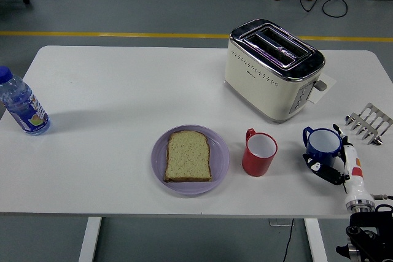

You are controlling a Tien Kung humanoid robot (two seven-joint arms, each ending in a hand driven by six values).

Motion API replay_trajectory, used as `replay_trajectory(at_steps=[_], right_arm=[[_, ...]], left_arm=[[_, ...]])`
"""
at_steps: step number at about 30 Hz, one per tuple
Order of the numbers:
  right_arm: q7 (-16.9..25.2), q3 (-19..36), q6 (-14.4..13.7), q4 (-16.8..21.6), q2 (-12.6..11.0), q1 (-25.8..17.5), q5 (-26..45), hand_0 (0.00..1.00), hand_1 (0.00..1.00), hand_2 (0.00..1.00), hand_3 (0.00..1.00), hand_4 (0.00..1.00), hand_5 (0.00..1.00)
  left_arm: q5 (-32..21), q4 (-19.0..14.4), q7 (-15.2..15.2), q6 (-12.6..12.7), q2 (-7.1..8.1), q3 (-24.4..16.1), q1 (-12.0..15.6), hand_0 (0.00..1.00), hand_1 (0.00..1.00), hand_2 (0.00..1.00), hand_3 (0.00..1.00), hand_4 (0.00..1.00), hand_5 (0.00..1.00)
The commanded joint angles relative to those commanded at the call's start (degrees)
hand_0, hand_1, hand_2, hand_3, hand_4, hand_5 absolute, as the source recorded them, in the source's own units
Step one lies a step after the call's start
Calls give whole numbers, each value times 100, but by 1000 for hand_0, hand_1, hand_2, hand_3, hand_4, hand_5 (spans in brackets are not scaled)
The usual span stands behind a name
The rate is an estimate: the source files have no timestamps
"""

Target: Pick up the cup,pour liquid into bread,place the cup on the desk

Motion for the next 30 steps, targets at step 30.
replay_trajectory(at_steps=[30], right_arm=[[-22,163,-38,285,41,-208,-258,851,750,911,998,926,15]], left_arm=[[-8,6,1,-1,6,52,39,634,646,656,509,240,849]])
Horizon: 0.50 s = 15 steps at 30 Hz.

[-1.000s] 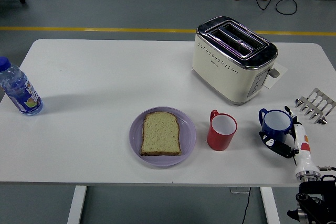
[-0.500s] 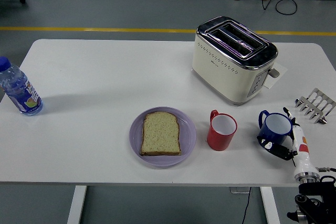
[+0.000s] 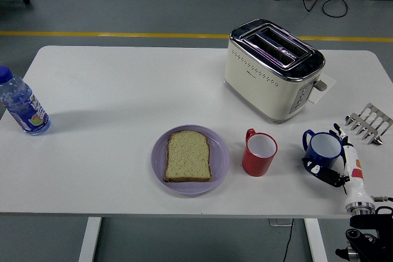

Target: Pick up the cup,pour liquid into bread,place the cup on the desk

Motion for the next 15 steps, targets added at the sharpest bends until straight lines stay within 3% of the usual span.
replay_trajectory(at_steps=[5,15], right_arm=[[40,10,-11,89,-19,-37,59,867,767,919,998,927,15],[73,175,-109,867,-55,-220,-3,884,780,924,998,927,20]], left_arm=[[-3,1,0,0,-2,19,14,634,645,655,508,240,848],[-4,1,3,-3,-1,57,34,635,647,656,509,240,847]])
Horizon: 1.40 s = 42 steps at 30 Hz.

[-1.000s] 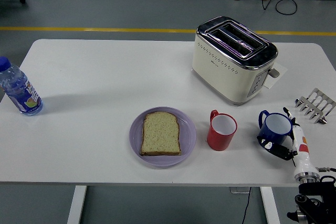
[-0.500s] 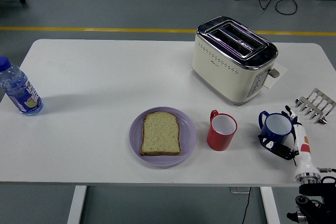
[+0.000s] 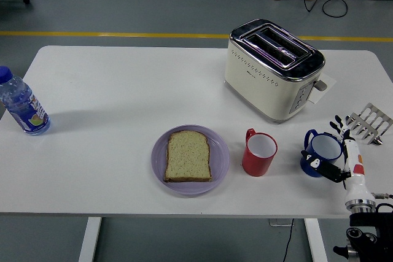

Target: Pick up the cup,pour liquid into bread,place the cup on the desk

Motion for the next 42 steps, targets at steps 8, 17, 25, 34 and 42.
replay_trajectory(at_steps=[8,17,25,34,42], right_arm=[[-109,283,-91,743,-66,-64,-224,888,781,924,998,927,23],[-348,686,-63,1596,-122,-101,-283,887,773,914,995,904,37],[-769,1140,706,2291,-156,-174,744,853,739,835,870,767,124],[-1507,1570,1638,2622,-178,-266,1803,785,699,740,729,699,165],[-1844,1697,1972,2715,-163,-266,2524,763,683,719,687,674,228]], left_arm=[[8,-3,0,-2,4,-37,-18,635,646,656,509,239,847],[28,-6,-1,-2,12,-98,-59,634,647,655,508,240,847],[35,-6,-2,1,16,-123,-77,635,647,656,508,241,848],[36,-5,0,1,17,-113,-69,634,647,656,508,239,846],[73,-2,-1,5,26,-166,-97,635,647,656,508,241,849]])
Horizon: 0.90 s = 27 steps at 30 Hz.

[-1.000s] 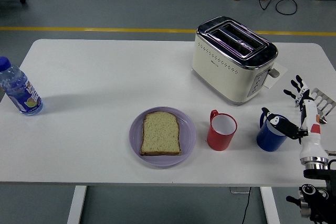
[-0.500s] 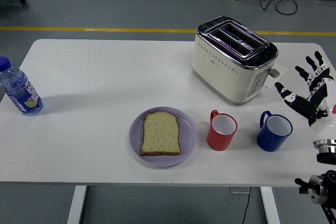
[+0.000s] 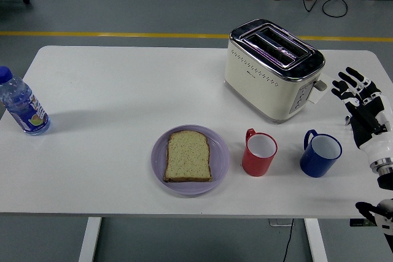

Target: Pick up the cup,pour liquid into bread,place the cup on the desk

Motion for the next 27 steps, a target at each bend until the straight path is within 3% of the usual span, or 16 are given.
replay_trajectory(at_steps=[13,27], right_arm=[[-1014,219,293,76,9,-13,305,746,651,687,652,656,268],[-1088,389,213,0,57,-66,328,740,647,688,644,653,281]], left_arm=[[-36,-5,-1,0,-4,15,5,635,646,655,508,240,847],[-53,-6,-1,0,-13,48,16,634,647,656,508,240,848]])
